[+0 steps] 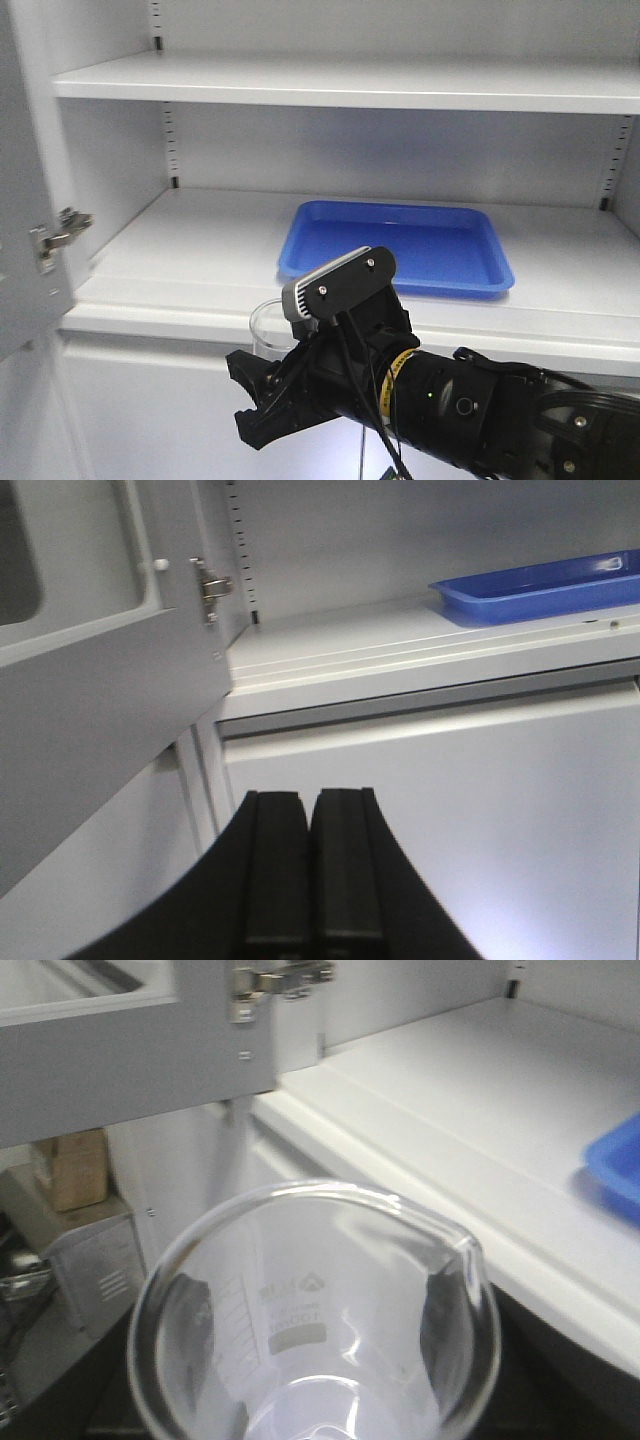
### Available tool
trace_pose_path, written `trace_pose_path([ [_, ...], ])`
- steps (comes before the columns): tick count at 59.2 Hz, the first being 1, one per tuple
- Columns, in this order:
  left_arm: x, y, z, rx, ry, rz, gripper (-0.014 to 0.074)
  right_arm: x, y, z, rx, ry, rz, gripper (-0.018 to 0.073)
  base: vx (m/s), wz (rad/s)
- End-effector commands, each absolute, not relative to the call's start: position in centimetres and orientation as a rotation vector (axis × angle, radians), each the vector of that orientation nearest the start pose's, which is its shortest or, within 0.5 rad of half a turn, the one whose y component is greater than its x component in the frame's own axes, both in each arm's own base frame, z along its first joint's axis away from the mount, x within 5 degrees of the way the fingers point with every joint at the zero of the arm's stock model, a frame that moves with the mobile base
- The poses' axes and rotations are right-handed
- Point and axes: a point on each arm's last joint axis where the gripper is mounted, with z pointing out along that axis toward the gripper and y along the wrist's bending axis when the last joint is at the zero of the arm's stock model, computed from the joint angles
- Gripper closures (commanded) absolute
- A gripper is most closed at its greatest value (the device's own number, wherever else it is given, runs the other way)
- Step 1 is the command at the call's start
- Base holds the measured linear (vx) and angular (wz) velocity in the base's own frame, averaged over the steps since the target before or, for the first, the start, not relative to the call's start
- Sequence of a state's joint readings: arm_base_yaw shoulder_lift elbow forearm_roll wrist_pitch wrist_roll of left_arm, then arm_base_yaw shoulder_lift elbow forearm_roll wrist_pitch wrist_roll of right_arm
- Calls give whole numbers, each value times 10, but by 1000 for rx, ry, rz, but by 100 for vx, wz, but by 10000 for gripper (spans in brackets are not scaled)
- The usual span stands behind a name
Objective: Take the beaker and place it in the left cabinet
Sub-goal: 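Extend the right gripper with the beaker over the blue tray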
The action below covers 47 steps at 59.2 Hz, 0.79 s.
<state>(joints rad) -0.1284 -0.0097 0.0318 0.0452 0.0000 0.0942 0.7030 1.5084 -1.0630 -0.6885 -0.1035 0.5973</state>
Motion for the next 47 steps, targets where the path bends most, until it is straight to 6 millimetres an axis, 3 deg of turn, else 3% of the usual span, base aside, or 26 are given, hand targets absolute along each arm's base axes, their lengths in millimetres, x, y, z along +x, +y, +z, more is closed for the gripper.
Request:
trace_pose_path([
  [1, 55, -7, 205, 189, 1416, 2, 595, 258, 230, 343, -740, 1594, 550, 561, 26, -31],
  [47, 55, -7, 205, 189, 1416, 2, 595, 258, 230, 344, -740, 1593, 550, 561, 25, -16],
])
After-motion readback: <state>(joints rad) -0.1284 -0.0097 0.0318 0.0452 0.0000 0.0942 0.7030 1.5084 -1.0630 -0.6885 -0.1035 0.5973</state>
